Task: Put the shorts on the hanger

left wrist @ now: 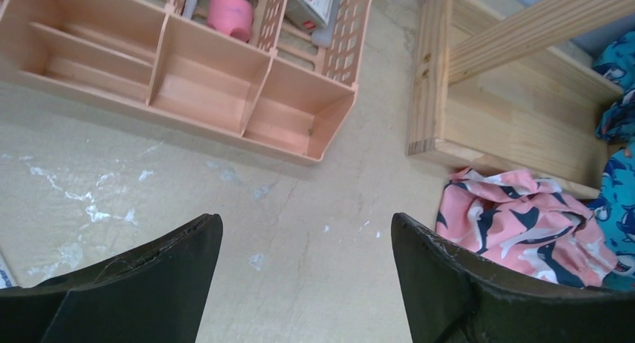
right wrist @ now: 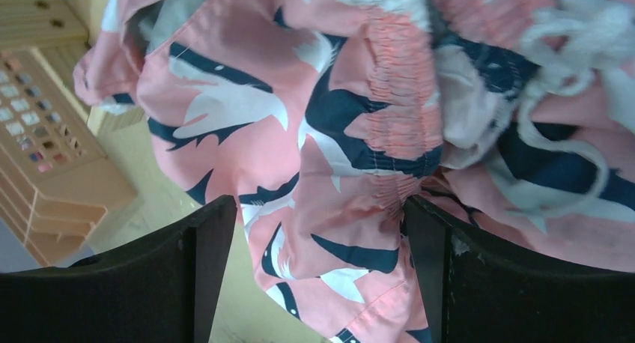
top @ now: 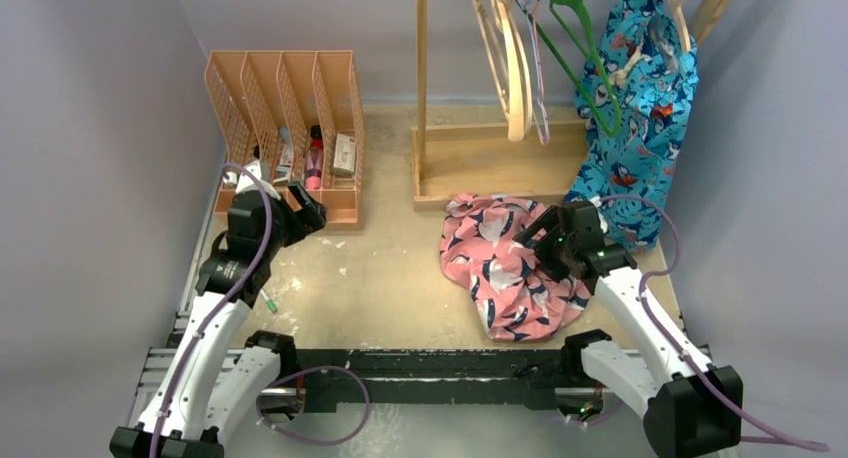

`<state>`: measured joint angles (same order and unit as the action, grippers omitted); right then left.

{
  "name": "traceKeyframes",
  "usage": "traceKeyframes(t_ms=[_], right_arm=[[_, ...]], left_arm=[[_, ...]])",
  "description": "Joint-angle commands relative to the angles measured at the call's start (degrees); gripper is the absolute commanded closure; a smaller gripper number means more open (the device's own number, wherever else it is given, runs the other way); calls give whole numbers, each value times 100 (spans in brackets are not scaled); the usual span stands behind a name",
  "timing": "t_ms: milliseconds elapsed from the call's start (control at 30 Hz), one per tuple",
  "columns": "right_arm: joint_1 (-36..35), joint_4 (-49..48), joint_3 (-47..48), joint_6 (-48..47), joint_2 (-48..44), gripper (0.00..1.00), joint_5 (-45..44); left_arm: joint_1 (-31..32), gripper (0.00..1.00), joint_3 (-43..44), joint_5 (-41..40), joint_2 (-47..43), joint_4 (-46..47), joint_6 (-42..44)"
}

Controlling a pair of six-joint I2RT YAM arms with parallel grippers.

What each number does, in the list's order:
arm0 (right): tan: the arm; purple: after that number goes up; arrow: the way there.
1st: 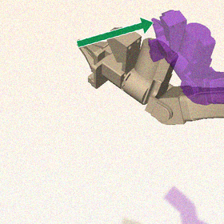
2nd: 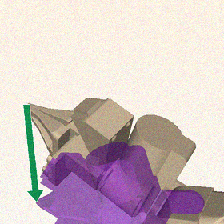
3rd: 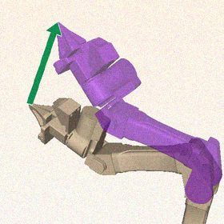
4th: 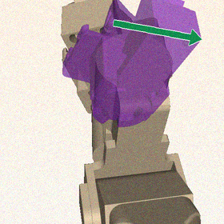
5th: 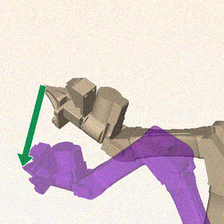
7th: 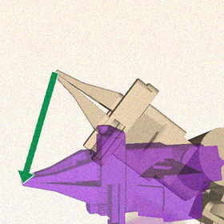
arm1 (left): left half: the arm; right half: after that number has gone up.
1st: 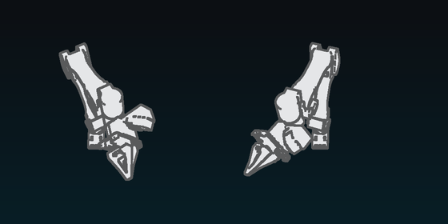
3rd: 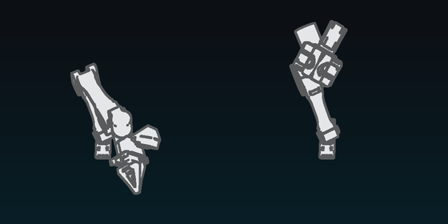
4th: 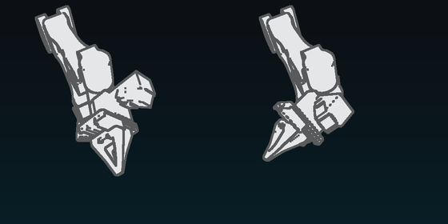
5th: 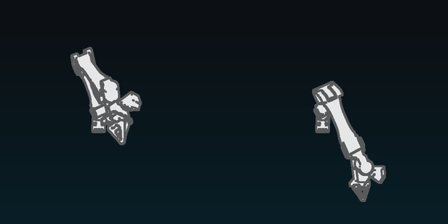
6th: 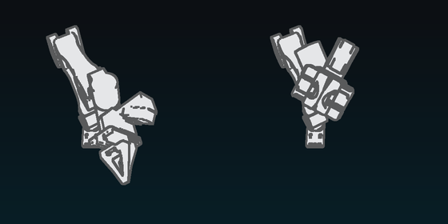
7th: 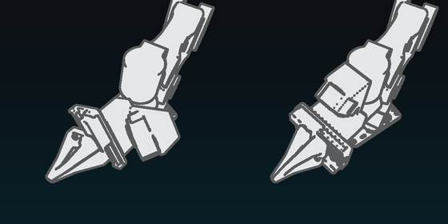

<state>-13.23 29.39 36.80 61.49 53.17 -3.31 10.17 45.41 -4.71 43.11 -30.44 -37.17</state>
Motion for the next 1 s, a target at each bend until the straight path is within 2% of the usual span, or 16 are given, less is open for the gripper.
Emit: traceKeyframes(t_ms=[0, 100, 200, 333, 433, 500, 600, 667, 867, 967], right_arm=[[-30, -1232, -142, -933, -5, 18, 698], [-30, -1976, -320, -1456, -171, 29, 1612], [-29, -2488, -470, -1645, -363, 50, 2189], [-45, -2660, -431, -1748, -402, 73, 2519], [-97, -2679, -340, -1804, -350, 84, 2604], [-117, -2484, -207, -1827, -299, 84, 2435], [-118, -1590, 144, -1692, -235, 64, 1508], [-118, -1098, 329, -1499, -269, 55, 848], [-118, -601, 222, -1172, -805, 54, -724], [-118, -517, 20, -1117, -852, 53, -811]], left_arm=[[-33, 18, -266, -61, -233, 450, 241], [-35, 19, -240, -158, -256, 448, 293], [-33, 19, -235, -171, -225, 405, 291], [-33, 19, -243, -181, -225, 385, 290], [-33, 20, -247, -179, -225, 392, 300], [-33, 20, -244, -180, -216, 382, 303], [-33, 20, -242, -172, -215, 372, 302], [-33, 20, -236, -174, -216, 365, 300], [0, 20, -243, -172, -202, 364, 304], [27, 20, -244, -171, -183, 355, 310]])
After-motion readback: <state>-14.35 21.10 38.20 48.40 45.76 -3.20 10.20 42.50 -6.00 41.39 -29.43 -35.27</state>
